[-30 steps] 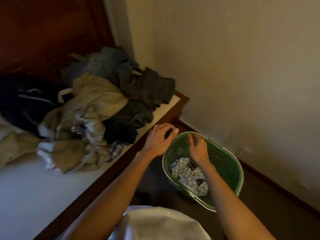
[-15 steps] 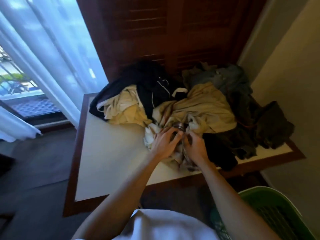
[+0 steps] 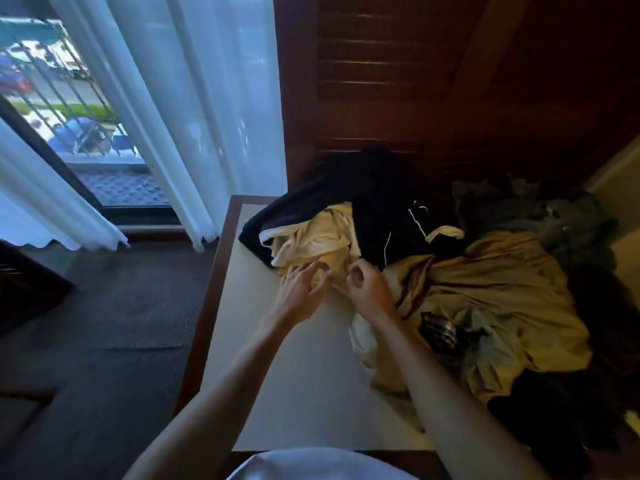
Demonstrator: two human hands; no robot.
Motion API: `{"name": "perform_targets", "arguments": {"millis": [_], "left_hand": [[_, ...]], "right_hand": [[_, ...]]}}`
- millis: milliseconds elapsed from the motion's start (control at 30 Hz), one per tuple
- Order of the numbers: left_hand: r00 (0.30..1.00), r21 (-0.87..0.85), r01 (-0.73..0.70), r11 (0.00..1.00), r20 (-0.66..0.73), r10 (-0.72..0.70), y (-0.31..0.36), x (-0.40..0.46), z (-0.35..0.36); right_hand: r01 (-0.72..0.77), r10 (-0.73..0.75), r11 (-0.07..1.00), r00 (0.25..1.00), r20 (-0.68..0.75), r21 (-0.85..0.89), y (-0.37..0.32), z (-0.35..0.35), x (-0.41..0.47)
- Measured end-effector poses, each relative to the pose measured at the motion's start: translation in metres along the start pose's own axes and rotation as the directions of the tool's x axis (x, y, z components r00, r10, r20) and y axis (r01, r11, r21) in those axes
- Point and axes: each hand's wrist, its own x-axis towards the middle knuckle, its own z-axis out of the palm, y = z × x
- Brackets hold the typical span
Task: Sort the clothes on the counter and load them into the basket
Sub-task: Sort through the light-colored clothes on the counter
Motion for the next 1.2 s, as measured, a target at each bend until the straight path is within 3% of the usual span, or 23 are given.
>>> {"name": "perform_targets", "arguments": {"millis": [133, 200, 300, 367, 433, 500, 533, 600, 633, 700, 800, 833, 933, 967, 1067, 1133, 1200], "left_hand": [[0.996, -0.063, 0.055, 0.996, -0.068, -0.059, -0.013, 0.025, -0.005], [0.991, -0.085, 0.073, 0.994, -0.105, -0.082, -0.016, 0.032, -0.007], [0.978, -0.162, 0.112, 0.980, -0.155, -0.138, -0.027, 0.037, -0.010], [0.971, -0.230, 0.150, 0.962, -0.148, -0.187, -0.039, 0.036, -0.012], [0.957, -0.288, 0.203, 0.936, -0.145, -0.252, -0.050, 0.031, -0.017], [0.939, -0.339, 0.241, 0.909, -0.155, -0.307, -0.057, 0.024, -0.023], [0.928, -0.355, 0.272, 0.894, -0.150, -0.342, -0.060, 0.020, -0.026], [0.912, -0.386, 0.336, 0.859, -0.096, -0.399, -0.063, 0.012, -0.030], [0.910, -0.388, 0.356, 0.850, -0.062, -0.409, -0.064, 0.008, -0.030], [0.917, -0.345, 0.358, 0.868, -0.043, -0.395, -0.066, 0.000, -0.026], [0.919, -0.299, 0.356, 0.885, -0.061, -0.390, -0.069, -0.007, -0.016], [0.922, -0.319, 0.341, 0.884, -0.071, -0.381, -0.069, -0.011, -0.013], [0.910, -0.431, 0.312, 0.846, -0.121, -0.397, -0.074, -0.024, -0.007], [0.899, -0.457, 0.312, 0.833, -0.143, -0.415, -0.075, -0.029, -0.007], [0.857, -0.338, 0.371, 0.865, -0.233, -0.459, -0.083, -0.048, -0.004], [0.837, -0.193, 0.438, 0.878, -0.269, -0.476, -0.094, -0.068, -0.001], [0.824, -0.060, 0.523, 0.850, -0.219, -0.522, -0.111, -0.090, 0.002]], "right_hand": [[0.122, -0.070, 0.969, 0.969, 0.236, -0.214, -0.015, 0.008, 0.064], [0.156, -0.030, 0.935, 0.930, 0.367, -0.318, -0.014, 0.022, 0.093], [0.209, 0.031, 0.853, 0.894, 0.446, -0.478, -0.009, 0.047, 0.117], [0.114, 0.050, 0.915, 0.920, 0.388, -0.387, -0.017, 0.058, 0.118], [-0.009, 0.050, 0.995, 0.901, 0.432, -0.096, -0.044, 0.061, 0.099], [-0.096, -0.022, 0.981, 0.805, 0.593, 0.167, -0.066, 0.067, 0.065], [-0.131, -0.053, 0.968, 0.724, 0.688, 0.212, -0.075, 0.066, 0.044], [-0.076, -0.062, 0.989, 0.570, 0.819, 0.128, -0.080, 0.055, 0.022], [-0.042, -0.059, 0.995, 0.528, 0.847, 0.095, -0.079, 0.049, 0.023], [-0.011, -0.116, 0.989, 0.568, 0.815, 0.148, -0.079, 0.034, 0.044], [0.006, -0.096, 0.991, 0.743, 0.662, 0.137, -0.076, 0.021, 0.089], [0.030, -0.042, 0.999, 0.747, 0.663, 0.030, -0.066, 0.024, 0.098], [0.158, 0.156, 0.930, 0.649, 0.744, -0.332, -0.032, 0.043, 0.088], [0.190, 0.155, 0.909, 0.673, 0.723, -0.371, -0.020, 0.056, 0.072], [0.216, 0.058, 0.913, 0.771, 0.634, -0.347, -0.002, 0.076, 0.008], [0.174, 0.084, 0.933, 0.743, 0.664, -0.314, 0.003, 0.060, -0.021], [0.067, 0.156, 0.952, 0.731, 0.664, -0.298, 0.013, 0.026, -0.030]]}}
